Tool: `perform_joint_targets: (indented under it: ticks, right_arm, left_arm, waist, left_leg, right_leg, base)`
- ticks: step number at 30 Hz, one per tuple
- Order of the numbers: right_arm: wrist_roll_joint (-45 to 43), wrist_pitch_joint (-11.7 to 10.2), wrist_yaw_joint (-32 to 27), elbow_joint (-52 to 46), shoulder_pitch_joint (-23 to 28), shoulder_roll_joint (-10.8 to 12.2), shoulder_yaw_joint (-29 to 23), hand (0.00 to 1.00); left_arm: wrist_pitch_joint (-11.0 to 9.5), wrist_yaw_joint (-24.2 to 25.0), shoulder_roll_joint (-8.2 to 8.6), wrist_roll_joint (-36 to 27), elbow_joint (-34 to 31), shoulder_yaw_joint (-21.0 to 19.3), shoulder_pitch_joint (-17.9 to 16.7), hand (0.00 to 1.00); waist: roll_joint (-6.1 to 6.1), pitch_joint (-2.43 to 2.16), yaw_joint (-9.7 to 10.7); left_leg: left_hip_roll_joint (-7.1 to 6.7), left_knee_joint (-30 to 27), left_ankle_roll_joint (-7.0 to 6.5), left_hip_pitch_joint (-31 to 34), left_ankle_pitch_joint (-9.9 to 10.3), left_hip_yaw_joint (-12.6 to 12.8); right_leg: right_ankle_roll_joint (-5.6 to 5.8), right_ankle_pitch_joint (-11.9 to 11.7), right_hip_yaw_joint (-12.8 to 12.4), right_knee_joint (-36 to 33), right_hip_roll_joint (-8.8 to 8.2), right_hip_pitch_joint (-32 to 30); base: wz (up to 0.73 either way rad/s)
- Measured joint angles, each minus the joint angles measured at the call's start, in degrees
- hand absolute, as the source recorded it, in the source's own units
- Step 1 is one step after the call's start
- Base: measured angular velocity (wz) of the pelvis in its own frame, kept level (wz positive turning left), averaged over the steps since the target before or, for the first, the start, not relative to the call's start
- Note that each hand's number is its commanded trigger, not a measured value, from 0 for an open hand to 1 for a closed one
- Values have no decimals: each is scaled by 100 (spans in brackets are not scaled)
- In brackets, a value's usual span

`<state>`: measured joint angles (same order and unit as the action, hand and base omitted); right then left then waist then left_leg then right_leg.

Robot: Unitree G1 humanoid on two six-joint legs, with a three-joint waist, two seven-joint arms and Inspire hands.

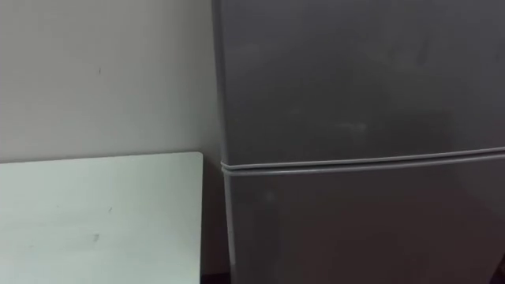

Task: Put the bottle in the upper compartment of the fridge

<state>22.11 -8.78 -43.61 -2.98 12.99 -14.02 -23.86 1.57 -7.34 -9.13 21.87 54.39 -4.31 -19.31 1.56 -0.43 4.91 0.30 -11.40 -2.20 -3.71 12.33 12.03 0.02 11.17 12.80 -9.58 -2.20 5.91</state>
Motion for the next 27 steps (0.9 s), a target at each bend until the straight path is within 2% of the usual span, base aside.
perform_joint_targets:
  ticks: [2,6,13,19,22,25,27]
  right_arm:
    - [-5,8,-196,366,66,96,19,0]
    - [11,10,-410,468,248,346,80,0]
    - [-1,1,-639,1228,344,460,335,0]
    - [1,1,-780,1652,355,467,728,0]
    - [-94,-4,-747,1882,426,472,946,0]
    - [-513,-9,-588,2457,453,481,1105,0]
    - [-734,-6,-432,2975,447,483,1225,0]
  left_arm:
    - [53,-2,4,8,-15,3,8,0]
    - [119,-4,31,6,-126,0,-13,0]
    - [80,-119,161,-232,-239,1,35,0]
    - [41,-325,164,-656,-201,7,43,0]
    - [41,-373,135,-660,-202,9,26,0]
    - [34,-392,138,-664,-202,10,5,0]
    - [-4,-460,143,-667,-155,8,35,0]
  waist:
    - [0,3,-31]
    - [-48,10,-35]
    - [-66,9,-47]
    - [-62,8,-40]
    - [-45,8,-42]
    - [-101,33,-39]
    - [-96,30,-53]
  left_leg:
    - [-8,7,-7,-3,-4,-1]
    - [-12,6,-7,3,-5,-2]
    - [-23,37,-4,1,-4,-33]
    - [-29,73,-5,9,-4,-14]
    - [-27,77,-5,-8,-4,-15]
    - [-30,112,-2,-78,-2,-16]
    - [-30,112,2,-92,2,-19]
  right_leg:
    - [6,-10,1,-7,22,-7]
    - [4,-11,13,-4,25,-39]
    - [2,1,12,-2,28,-4]
    - [4,7,-3,-6,23,-67]
    - [3,6,-3,-2,25,-46]
    - [6,7,-6,8,24,38]
    - [4,18,-17,17,25,56]
  base:
    - [0]
    - [0]
    - [2]
    - [-2]
    - [0]
    - [0]
    - [0]
